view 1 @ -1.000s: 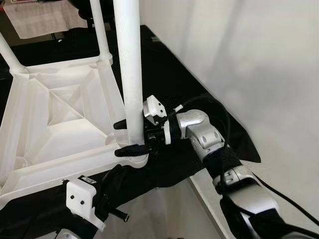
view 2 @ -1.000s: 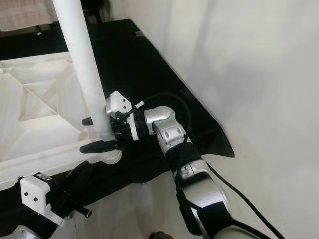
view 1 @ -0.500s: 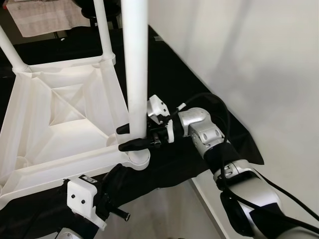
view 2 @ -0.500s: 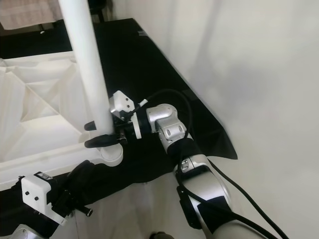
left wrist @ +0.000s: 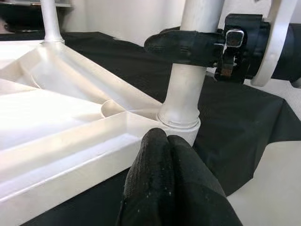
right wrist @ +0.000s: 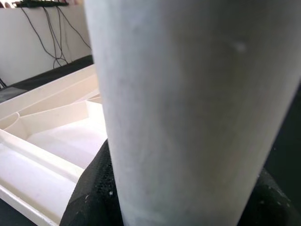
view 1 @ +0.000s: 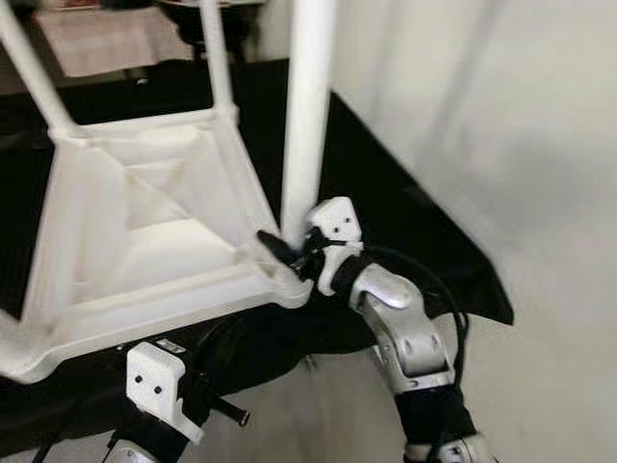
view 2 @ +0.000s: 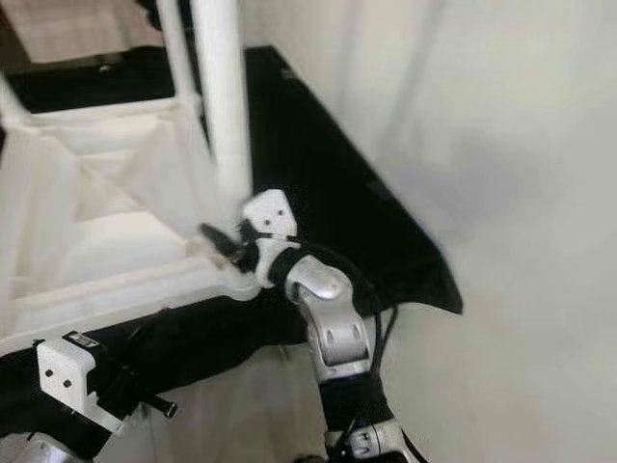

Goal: Building children table

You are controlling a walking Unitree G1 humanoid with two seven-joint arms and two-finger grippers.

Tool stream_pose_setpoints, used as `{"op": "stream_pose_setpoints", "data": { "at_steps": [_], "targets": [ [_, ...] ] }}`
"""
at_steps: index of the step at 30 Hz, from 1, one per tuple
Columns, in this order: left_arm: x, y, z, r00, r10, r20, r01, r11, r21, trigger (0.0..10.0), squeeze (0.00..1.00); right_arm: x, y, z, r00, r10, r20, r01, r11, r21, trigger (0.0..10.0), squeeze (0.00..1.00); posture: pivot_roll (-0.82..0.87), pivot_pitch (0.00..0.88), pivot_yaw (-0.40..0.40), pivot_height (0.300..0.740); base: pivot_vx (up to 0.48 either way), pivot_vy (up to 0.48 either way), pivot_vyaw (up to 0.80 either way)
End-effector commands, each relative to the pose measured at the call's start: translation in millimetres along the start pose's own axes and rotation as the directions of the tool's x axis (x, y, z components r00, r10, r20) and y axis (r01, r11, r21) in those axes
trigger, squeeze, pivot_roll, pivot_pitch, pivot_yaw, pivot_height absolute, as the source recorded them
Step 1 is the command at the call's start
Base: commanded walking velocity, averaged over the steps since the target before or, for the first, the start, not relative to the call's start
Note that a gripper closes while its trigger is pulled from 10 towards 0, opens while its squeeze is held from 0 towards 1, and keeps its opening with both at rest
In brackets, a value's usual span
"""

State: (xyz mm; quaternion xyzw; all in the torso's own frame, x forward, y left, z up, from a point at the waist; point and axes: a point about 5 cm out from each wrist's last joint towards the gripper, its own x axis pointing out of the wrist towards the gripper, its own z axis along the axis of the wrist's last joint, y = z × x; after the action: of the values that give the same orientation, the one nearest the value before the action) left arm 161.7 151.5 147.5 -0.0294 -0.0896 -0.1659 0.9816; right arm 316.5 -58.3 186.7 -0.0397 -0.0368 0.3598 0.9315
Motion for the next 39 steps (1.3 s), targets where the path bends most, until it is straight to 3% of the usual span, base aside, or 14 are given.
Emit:
{"op": "stream_pose_setpoints", "data": {
  "at_steps": [1, 5, 6, 9, 10, 14, 15, 20, 21, 23, 24, 35, 36, 39],
  "targets": [
    [-0.4, -0.6, -3, 1.0, -0.013, -0.019, 0.013, 1.0, 0.001, 10.0, 0.0, -3.0, -5.5, -16, 0.996, -0.033, -0.08, 0.034, 0.999, 0.018, 0.0, 0.0, -0.07, 0.155, -0.081, 0.74, 0.0, 0.0, 0.0],
    [-0.1, -1.0, -3, 1.0, -0.003, -0.014, 0.003, 1.0, 0.003, 10.0, 0.0, 3.5, -7.3, -11, 0.997, 0.002, -0.083, -0.001, 1.0, 0.003, 0.0, 0.0, -0.07, 0.155, -0.087, 0.74, 0.0, 0.0, 0.0],
    [0.5, -1.2, -2, 1.0, 0.006, -0.009, -0.006, 1.0, 0.005, 10.0, 0.0, 12.0, -7.4, -2, 0.994, 0.065, -0.091, -0.065, 0.998, -0.002, 10.0, 0.0, -0.07, 0.154, -0.09, 0.74, 0.0, 0.0, 0.0],
    [0.9, -1.2, -2, 1.0, 0.007, -0.008, -0.007, 1.0, 0.005, 10.0, 0.0, 14.3, -5.8, 2, 0.992, 0.092, -0.092, -0.092, 0.996, 0.001, 10.0, 0.0, -0.07, 0.154, -0.09, 0.74, 0.0, 0.0, 0.0],
    [1.4, -1.5, -2, 1.0, 0.006, -0.007, -0.006, 1.0, 0.004, 10.0, 0.0, 16.4, -6.2, 6, 0.989, 0.11, -0.1, -0.109, 0.994, 0.016, 10.0, 0.85, -0.07, 0.153, -0.089, 0.74, 0.0, 0.0, 0.0],
    [1.7, -1.7, -2, 1.0, 0.005, -0.007, -0.005, 1.0, 0.003, 10.0, 0.0, 17.3, -6.5, 8, 0.988, 0.117, -0.106, -0.114, 0.993, 0.028, 10.0, 0.85, -0.07, 0.153, -0.089, 0.74, 0.0, 0.0, 0.0],
    [2.1, -2.4, -2, 1.0, 0.003, -0.006, -0.003, 1.0, 0.002, 10.0, 0.0, 22.4, -8.0, 14, 0.972, 0.219, -0.08, -0.217, 0.975, 0.041, 10.0, 1.0, -0.07, 0.154, -0.092, 0.74, 0.0, 0.0, 0.0],
    [2.5, -4.6, -2, 1.0, 0.001, -0.002, -0.001, 1.0, -0.002, 10.0, 0.0, 29.4, -9.2, 39, 0.817, 0.576, 0.031, -0.576, 0.817, 0.004, 10.0, 1.0, -0.06, 0.16, -0.094, 0.74, 0.0, 0.0, 0.0],
    [2.5, -5.3, -1, 1.0, 0.001, -0.002, -0.001, 1.0, -0.004, 10.0, 0.0, 29.7, -9.0, 42, 0.76, 0.65, 0.01, -0.65, 0.76, -0.028, 10.0, 0.2, -0.06, 0.161, -0.094, 0.74, 0.0, 0.0, 0.0],
    [2.5, -5.7, -1, 1.0, 0.0, -0.002, 0.0, 1.0, -0.005, 10.0, 0.0, 29.7, -9.2, 42, 0.725, 0.688, -0.013, -0.688, 0.724, -0.045, 10.0, 0.2, -0.06, 0.161, -0.094, 0.74, 0.0, 0.0, 0.0],
    [2.3, -6.2, -1, 1.0, 0.0, -0.001, 0.0, 1.0, -0.005, 10.0, 0.0, 31.6, -10.0, 43, 0.7, 0.714, -0.036, -0.714, 0.698, -0.047, 10.0, 0.0, -0.06, 0.165, -0.099, 0.74, 0.0, 0.0, 0.0],
    [0.8, -8.9, -1, 1.0, 0.002, -0.001, -0.002, 1.0, -0.009, 10.0, 0.0, 41.5, -8.2, 61, 0.553, 0.833, -0.004, -0.833, 0.552, -0.048, 10.0, 0.0, -0.07, 0.175, -0.104, 0.74, 0.0, 0.0, 0.0],
    [0.6, -9.1, -1, 1.0, 0.001, -0.002, -0.001, 1.0, -0.009, 10.0, 0.0, 42.0, -8.4, 60, 0.531, 0.848, 0.001, -0.847, 0.53, -0.041, 0.0, 0.0, -0.06, 0.174, -0.101, 0.74, 0.0, 0.0, 0.0],
    [0.2, -9.1, -1, 1.0, 0.0, -0.004, 0.0, 1.0, -0.01, 10.0, 0.0, 39.9, -10.3, 58, 0.499, 0.866, 0.006, -0.866, 0.499, -0.029, 0.0, 0.0, -0.06, 0.174, -0.1, 0.74, 0.0, 0.0, 0.0]
  ]
}}
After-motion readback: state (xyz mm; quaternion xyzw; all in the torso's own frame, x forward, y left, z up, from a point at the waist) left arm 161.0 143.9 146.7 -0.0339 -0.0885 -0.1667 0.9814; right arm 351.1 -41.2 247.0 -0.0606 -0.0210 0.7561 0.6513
